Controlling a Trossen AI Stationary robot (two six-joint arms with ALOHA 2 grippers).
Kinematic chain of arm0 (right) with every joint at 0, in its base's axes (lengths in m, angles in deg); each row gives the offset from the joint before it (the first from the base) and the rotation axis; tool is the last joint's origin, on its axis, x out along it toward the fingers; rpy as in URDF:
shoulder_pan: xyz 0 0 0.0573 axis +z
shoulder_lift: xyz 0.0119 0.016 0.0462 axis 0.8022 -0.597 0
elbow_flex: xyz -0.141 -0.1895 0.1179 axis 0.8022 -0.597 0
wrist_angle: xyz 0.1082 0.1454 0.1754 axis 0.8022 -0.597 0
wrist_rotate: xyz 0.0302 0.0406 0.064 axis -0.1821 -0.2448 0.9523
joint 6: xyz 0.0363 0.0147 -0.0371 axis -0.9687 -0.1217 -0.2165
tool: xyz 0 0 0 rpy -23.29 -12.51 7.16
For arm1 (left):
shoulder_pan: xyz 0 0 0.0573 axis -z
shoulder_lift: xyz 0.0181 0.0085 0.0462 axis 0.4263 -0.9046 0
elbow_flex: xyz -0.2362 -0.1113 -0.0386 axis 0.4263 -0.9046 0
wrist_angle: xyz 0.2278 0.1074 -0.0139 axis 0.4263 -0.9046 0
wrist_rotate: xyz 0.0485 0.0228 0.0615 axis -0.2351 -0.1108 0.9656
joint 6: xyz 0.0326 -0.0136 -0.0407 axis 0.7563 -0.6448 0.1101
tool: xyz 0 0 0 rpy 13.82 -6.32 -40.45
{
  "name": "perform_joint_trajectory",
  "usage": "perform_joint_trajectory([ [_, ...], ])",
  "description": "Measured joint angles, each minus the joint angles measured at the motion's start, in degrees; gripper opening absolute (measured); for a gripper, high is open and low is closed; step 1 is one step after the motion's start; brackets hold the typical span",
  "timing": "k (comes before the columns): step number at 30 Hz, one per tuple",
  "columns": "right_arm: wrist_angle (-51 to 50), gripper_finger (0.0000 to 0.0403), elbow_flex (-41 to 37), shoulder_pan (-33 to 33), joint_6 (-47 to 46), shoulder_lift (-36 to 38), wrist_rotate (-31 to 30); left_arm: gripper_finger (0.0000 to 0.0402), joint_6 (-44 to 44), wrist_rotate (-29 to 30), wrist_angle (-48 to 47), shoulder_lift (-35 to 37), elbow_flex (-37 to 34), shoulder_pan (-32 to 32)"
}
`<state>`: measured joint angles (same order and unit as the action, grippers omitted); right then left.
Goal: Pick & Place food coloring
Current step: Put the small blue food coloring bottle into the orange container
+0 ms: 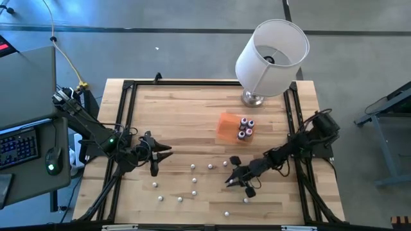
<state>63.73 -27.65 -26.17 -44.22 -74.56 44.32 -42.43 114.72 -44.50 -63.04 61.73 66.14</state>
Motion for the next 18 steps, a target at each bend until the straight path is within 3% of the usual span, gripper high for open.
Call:
perform_joint_trajectory([
  [4,-3.81,0.0070,0.52,-3.14,8.39,10.00,-5.83,0.0111,0.00,0.00,0.00,0.00,0.00,0.00],
  [9,-15.37,0.0071,0.53,-10.19,17.94,23.94,-26.15,0.0111,0.00,0.02,0.00,0.00,0.00,0.00],
  [11,-21.51,0.0066,0.53,-14.47,18.70,28.07,-30.22,0.0111,0.00,0.04,-0.02,0.00,0.00,0.00],
  [13,-27.32,0.0063,0.51,-19.08,15.81,30.70,-29.46,0.0111,0.00,0.07,-0.02,0.00,0.00,0.00],
  [18,-40.22,0.0065,3.30,-27.06,13.03,32.10,-14.53,0.0111,0.00,0.07,-0.03,0.00,0.00,0.00],
])
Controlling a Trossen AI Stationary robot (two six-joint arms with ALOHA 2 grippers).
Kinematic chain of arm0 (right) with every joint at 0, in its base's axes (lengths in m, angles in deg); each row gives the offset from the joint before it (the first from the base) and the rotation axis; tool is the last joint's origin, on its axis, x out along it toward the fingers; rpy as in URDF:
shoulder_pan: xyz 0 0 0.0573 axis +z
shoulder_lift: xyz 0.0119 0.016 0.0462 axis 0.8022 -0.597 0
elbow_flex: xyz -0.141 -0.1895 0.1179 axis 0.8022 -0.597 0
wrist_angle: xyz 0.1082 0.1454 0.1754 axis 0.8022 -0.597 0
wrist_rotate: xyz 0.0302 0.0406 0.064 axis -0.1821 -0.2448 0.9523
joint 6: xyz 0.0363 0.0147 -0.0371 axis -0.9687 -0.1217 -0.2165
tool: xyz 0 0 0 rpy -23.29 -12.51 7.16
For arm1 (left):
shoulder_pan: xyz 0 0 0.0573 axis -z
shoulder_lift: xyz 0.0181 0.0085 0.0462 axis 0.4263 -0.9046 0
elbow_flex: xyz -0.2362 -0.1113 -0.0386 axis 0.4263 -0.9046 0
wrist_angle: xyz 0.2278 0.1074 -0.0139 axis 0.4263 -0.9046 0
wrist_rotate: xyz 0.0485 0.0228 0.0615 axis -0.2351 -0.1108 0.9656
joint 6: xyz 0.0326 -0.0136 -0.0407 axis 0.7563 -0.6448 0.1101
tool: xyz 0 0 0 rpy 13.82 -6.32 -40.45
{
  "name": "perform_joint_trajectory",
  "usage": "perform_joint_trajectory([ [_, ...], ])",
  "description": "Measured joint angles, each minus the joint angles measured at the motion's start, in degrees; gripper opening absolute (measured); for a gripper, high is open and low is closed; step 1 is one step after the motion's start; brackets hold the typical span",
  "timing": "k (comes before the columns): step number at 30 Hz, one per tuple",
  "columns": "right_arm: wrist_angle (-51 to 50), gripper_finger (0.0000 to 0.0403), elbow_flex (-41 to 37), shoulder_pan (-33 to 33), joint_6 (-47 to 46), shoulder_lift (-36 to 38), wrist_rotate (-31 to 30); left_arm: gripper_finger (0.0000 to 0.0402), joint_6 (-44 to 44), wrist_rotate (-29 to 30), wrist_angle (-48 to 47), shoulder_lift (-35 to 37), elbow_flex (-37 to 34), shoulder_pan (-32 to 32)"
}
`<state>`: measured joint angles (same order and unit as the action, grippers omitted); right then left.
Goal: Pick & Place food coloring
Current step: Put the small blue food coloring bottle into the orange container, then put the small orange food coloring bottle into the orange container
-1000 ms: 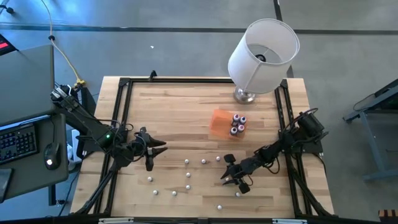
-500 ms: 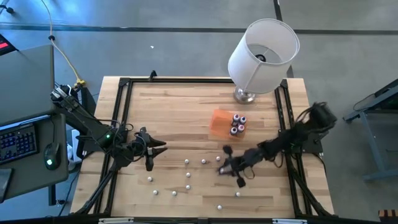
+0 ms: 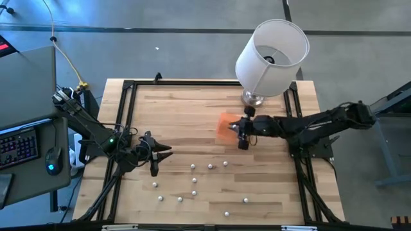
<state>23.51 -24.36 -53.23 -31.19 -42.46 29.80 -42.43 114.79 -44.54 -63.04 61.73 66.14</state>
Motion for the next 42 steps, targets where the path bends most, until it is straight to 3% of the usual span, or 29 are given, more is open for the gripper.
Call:
perform_joint_trajectory([
  [4,-17.30,0.0064,10.60,-2.24,2.93,-1.93,0.89,0.0111,0.00,0.08,0.01,0.00,0.00,0.00],
  [7,-30.97,0.0063,18.63,-4.92,1.89,-6.44,5.24,0.0111,0.02,0.24,-0.04,0.00,0.01,0.00],
  [10,-37.22,0.0065,23.95,-7.02,0.15,-12.45,7.52,0.0111,0.38,0.29,-0.05,0.00,0.02,0.00],
  [17,-39.30,0.0064,30.43,-8.85,2.30,-24.91,6.89,0.0111,0.37,0.76,-0.56,0.00,0.02,0.00],
  [24,-39.52,0.0082,31.95,-9.54,-1.57,-31.29,9.54,0.0111,0.02,0.09,-0.63,0.00,0.02,0.00],
  [36,-40.60,0.0118,32.35,-9.23,0.07,-30.01,8.01,0.0111,-0.27,-0.82,-0.95,0.00,0.02,-0.02],
  [39,-45.50,0.0121,35.12,-8.11,0.09,-26.87,7.15,0.0111,-0.15,-3.39,-0.94,0.00,0.02,-0.01],
  [42,-52.01,0.0120,38.24,-5.39,-3.10,-23.22,10.97,0.0111,-0.10,-5.29,-0.93,0.00,0.02,-0.02],
])
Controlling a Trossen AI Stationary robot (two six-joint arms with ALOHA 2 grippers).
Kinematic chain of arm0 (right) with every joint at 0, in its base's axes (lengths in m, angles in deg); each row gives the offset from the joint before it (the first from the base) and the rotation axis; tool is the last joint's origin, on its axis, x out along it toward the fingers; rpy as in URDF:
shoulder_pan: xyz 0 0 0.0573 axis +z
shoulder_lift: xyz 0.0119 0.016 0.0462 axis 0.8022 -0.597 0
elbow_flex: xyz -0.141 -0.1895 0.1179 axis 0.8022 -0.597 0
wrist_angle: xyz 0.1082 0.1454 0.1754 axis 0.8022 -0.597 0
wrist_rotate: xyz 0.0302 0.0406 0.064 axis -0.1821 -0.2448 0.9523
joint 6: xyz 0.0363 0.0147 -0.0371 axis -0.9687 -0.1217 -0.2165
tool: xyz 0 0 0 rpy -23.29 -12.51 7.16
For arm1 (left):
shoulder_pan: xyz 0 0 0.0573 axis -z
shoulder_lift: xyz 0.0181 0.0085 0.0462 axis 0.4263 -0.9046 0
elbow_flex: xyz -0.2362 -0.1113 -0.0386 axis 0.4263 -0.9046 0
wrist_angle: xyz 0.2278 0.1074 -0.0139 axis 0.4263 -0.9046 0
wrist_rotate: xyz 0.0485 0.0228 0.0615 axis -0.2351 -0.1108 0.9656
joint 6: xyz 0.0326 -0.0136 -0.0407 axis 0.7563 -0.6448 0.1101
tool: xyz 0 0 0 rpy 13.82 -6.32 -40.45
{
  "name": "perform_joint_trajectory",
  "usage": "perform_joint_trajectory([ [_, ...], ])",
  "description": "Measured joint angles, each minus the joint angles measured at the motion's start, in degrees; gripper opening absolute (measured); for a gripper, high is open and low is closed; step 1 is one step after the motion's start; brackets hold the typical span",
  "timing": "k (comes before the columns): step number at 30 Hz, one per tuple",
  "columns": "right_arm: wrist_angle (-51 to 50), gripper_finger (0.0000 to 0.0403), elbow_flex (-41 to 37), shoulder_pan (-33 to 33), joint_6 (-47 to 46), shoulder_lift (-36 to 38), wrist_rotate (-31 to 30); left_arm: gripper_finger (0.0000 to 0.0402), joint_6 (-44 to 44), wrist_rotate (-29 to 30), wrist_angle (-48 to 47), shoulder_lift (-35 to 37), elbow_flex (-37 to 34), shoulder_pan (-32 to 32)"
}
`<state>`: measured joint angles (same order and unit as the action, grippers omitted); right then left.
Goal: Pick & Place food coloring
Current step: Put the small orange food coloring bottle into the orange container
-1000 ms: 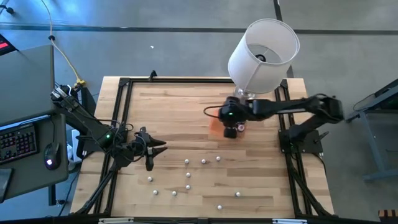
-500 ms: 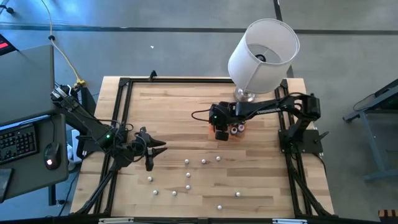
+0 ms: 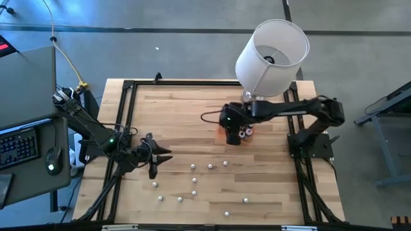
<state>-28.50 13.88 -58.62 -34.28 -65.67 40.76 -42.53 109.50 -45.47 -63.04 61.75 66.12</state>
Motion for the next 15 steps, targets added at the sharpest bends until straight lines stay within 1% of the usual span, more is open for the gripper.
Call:
perform_joint_trajectory([
  [3,-5.01,0.0118,0.54,4.94,-3.56,3.13,7.44,0.0111,0.04,-0.80,0.01,0.00,0.00,-0.01],
  [4,-5.34,0.0117,-0.03,7.22,-4.97,3.92,8.04,0.0111,0.05,-0.80,0.02,0.00,0.00,-0.01],
  [5,-5.28,0.0118,-0.91,9.81,-6.05,4.75,7.48,0.0111,0.10,-0.71,0.00,0.00,0.00,-0.01],
  [7,-4.07,0.0119,-3.34,15.10,-6.66,5.37,3.57,0.0111,0.10,0.43,-0.07,0.00,0.00,-0.02],
  [10,2.80,0.0119,-7.48,21.05,-7.48,4.48,-1.85,0.0111,0.08,2.94,0.49,0.00,0.00,-0.05],
  [12,9.21,0.0119,-10.47,23.08,-9.08,3.37,-2.95,0.0111,-0.21,4.27,0.77,0.00,0.00,-0.05],
  [15,17.89,0.0119,-13.43,23.71,-11.03,1.46,-1.53,0.0111,-0.36,4.41,1.37,0.00,0.02,-0.04],
])
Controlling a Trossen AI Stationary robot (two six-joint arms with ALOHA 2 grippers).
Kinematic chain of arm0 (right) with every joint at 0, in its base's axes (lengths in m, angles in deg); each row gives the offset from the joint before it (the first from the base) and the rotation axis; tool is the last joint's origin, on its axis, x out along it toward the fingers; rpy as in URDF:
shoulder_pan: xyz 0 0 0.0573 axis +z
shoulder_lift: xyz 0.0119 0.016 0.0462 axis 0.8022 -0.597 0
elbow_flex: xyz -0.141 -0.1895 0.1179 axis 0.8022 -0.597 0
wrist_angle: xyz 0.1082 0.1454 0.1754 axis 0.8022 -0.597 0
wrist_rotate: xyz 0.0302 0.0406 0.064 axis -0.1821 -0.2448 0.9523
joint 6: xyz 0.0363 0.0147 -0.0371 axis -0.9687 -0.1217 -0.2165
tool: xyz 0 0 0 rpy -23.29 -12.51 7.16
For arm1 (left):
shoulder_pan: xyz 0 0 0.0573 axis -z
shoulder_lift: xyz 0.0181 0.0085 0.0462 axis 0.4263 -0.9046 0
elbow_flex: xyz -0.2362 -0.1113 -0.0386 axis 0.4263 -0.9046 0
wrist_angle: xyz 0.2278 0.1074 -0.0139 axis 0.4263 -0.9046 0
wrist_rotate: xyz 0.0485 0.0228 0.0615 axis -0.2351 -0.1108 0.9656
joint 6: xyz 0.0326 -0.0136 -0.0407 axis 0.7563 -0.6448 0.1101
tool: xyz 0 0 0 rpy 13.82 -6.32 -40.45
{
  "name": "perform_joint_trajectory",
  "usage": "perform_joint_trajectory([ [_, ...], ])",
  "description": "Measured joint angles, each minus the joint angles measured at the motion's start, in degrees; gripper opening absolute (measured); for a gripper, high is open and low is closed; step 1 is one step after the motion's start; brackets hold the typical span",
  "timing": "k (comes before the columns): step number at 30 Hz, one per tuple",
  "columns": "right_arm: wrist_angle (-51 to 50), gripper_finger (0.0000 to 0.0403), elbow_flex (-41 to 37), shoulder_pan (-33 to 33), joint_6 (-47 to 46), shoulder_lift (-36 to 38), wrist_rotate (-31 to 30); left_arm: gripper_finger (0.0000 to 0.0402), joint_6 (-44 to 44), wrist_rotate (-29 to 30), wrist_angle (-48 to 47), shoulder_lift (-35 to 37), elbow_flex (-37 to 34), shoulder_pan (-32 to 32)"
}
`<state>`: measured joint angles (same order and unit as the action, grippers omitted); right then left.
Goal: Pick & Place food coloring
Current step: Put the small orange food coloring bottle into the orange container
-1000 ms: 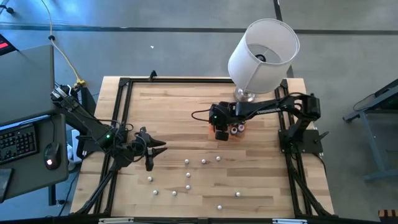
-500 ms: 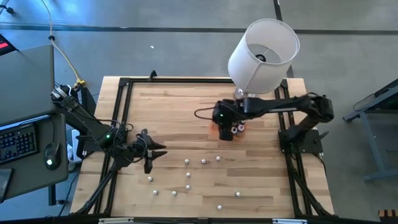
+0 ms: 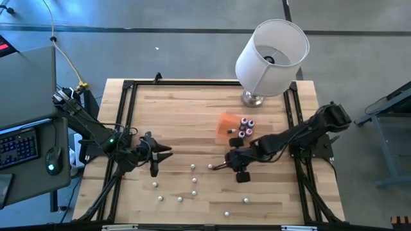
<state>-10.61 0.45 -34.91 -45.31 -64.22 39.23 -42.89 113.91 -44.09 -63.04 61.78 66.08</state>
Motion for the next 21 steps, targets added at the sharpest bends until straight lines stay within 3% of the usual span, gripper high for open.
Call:
perform_joint_trajectory([
  [8,8.56,0.0120,-3.70,-1.35,-2.80,-4.99,1.24,0.0111,-1.49,-2.27,0.51,0.00,0.00,0.03],
  [21,10.90,0.0115,-3.95,-4.70,-3.39,-9.48,4.66,0.0111,-1.51,-4.98,0.50,0.00,0.00,0.03],
])
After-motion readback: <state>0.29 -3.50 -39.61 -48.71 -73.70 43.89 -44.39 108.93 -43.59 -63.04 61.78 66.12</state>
